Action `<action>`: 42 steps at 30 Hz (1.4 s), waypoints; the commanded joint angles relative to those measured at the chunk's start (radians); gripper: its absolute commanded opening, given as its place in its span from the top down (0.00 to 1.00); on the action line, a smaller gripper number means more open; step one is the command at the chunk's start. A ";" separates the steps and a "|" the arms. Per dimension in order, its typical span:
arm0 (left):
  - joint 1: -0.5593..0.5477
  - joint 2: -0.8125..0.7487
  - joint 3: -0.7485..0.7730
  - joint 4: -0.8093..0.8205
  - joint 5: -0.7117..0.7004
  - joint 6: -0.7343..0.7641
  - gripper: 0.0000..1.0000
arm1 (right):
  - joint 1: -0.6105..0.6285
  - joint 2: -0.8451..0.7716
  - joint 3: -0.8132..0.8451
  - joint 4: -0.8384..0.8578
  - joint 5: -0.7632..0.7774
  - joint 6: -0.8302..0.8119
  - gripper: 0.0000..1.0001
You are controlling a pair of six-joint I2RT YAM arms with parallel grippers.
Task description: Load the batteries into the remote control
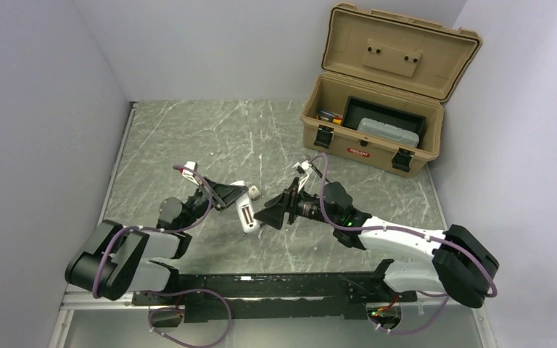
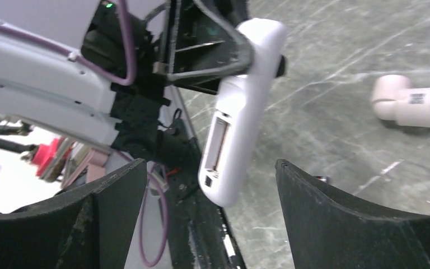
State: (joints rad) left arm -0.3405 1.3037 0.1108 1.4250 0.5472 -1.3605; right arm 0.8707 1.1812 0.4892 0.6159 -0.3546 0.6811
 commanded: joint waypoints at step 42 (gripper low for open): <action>-0.049 -0.110 -0.005 0.231 0.129 -0.062 0.55 | 0.096 0.065 0.108 -0.004 -0.098 -0.037 1.00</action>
State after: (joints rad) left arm -0.3859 1.1908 0.0952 1.5124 0.6067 -1.4162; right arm 0.9756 1.3228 0.5636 0.6430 -0.4313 0.7040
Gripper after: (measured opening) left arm 0.452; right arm 0.253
